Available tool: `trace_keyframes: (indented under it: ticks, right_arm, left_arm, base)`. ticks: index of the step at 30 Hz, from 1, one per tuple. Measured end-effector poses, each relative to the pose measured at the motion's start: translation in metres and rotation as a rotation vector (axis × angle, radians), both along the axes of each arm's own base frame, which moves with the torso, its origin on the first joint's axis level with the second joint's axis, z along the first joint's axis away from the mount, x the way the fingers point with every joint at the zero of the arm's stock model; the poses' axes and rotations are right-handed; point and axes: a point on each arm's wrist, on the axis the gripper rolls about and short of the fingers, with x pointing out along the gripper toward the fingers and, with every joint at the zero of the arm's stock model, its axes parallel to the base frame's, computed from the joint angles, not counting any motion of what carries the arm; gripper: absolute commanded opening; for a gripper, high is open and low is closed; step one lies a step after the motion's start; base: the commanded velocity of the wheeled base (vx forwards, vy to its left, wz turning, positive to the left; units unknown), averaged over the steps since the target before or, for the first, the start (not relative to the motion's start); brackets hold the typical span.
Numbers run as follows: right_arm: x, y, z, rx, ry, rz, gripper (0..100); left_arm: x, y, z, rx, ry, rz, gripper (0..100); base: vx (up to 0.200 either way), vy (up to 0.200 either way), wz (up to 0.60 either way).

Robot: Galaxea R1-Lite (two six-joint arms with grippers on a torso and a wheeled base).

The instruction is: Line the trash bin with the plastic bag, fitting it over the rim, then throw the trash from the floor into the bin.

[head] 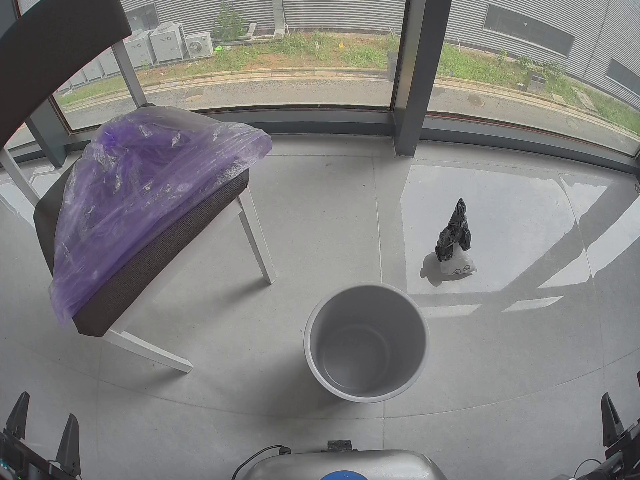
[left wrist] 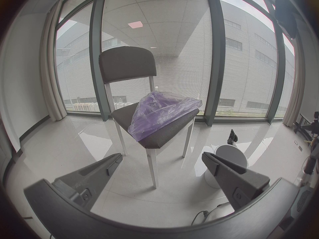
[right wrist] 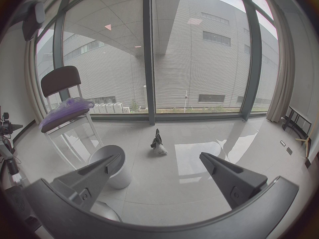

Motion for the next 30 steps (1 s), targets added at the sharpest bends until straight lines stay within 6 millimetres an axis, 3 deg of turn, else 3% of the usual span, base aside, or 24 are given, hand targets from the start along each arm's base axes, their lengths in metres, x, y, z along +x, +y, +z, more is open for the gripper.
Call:
trace_keyframes:
  ticks: [10, 17, 23, 30]
  right_arm:
    - [0.000, -0.001, 0.000, 0.040, -0.005, -0.035, 100]
    - [0.000, 0.000, 0.006, -0.048, -0.061, -0.010, 100]
    - [-0.003, 0.001, 0.023, -0.128, -0.173, 0.042, 100]
    - [-0.001, 0.002, 0.084, -0.084, -0.242, 0.082, 100]
  left_arm:
    - [0.000, 0.000, 0.000, -0.002, -0.001, -0.006, 100]
    - [-0.001, -0.001, 0.007, -0.005, -0.056, -0.028, 100]
    - [-0.016, -0.001, 0.055, 0.005, -0.237, -0.059, 100]
    - [-0.022, -0.001, 0.106, 0.094, -0.302, -0.030, 100]
  base:
    - [0.000, 0.000, 0.00]
    - [0.000, 0.000, 0.00]
    - [0.000, 0.000, 0.00]
    - [0.000, 0.000, 0.00]
